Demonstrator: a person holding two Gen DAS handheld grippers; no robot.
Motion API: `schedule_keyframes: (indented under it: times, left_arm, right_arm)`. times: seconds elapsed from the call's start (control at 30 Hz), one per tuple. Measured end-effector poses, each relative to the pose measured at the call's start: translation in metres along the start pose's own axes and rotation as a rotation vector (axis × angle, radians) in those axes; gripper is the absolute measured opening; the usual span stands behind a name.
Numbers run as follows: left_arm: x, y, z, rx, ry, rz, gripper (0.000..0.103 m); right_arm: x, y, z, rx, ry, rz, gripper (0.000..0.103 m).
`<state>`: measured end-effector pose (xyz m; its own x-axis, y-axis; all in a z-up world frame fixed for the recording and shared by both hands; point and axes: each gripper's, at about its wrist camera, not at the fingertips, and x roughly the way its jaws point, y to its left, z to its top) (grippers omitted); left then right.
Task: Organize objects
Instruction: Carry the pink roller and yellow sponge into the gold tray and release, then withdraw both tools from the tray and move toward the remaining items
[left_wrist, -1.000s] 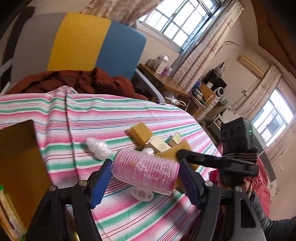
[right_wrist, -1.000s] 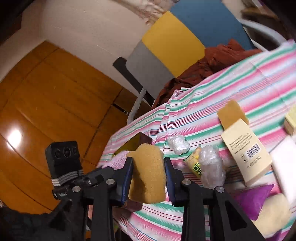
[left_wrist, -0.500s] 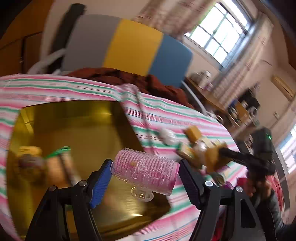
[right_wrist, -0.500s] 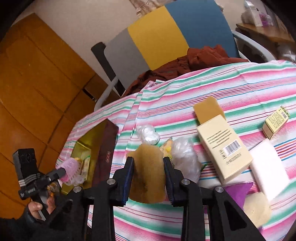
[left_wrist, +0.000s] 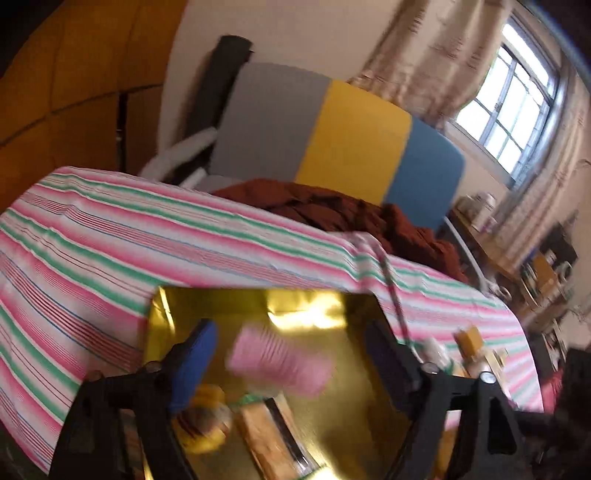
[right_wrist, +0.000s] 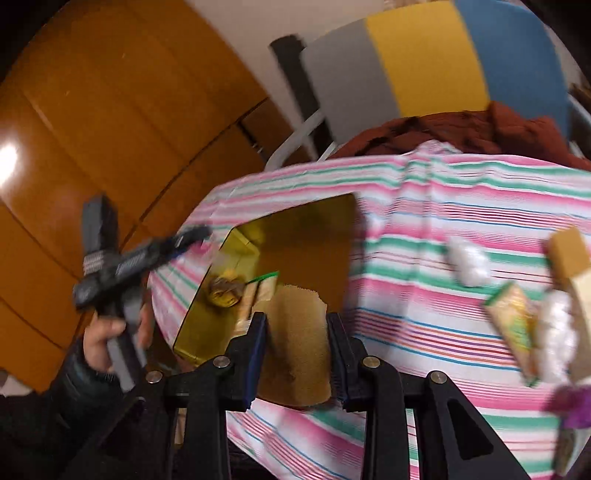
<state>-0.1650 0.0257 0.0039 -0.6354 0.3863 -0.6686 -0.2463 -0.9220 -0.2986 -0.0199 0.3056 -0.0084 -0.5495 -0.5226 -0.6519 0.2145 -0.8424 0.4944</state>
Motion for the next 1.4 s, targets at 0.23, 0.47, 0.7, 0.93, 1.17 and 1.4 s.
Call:
schedule_keyframes:
  times: [0.23,0.47,0.7,0.93,1.17,1.4]
  left_arm:
    - [-0.009,0.015,-0.001,-0.031,-0.007,0.011,0.088]
    - [-0.035,0.010,-0.039,-0.019,-0.026,0.040,0.088]
    - [-0.058,-0.005,-0.077,0.023,-0.036,0.094,0.088]
    - [-0.072,-0.004,-0.099,0.037,-0.032,0.209,0.088]
    - [-0.081,-0.003,-0.116,0.037,-0.020,0.230,0.088]
    - [-0.085,-0.009,-0.127,0.051,-0.017,0.234,0.088]
  right_arm:
    - [0.036,0.030,0.002,-0.009,0.035,-0.012,0.082]
    - [0.042,0.039,-0.007,-0.010,0.046,-0.058,0.082]
    - [0.046,0.055,-0.018,-0.045,-0.004,-0.161,0.087]
    - [0.039,0.076,-0.026,-0.125,-0.110,-0.325,0.099]
    - [0.036,0.089,-0.041,-0.175,-0.161,-0.445,0.101]
    - [0.037,0.095,-0.047,-0.198,-0.179,-0.511,0.103]
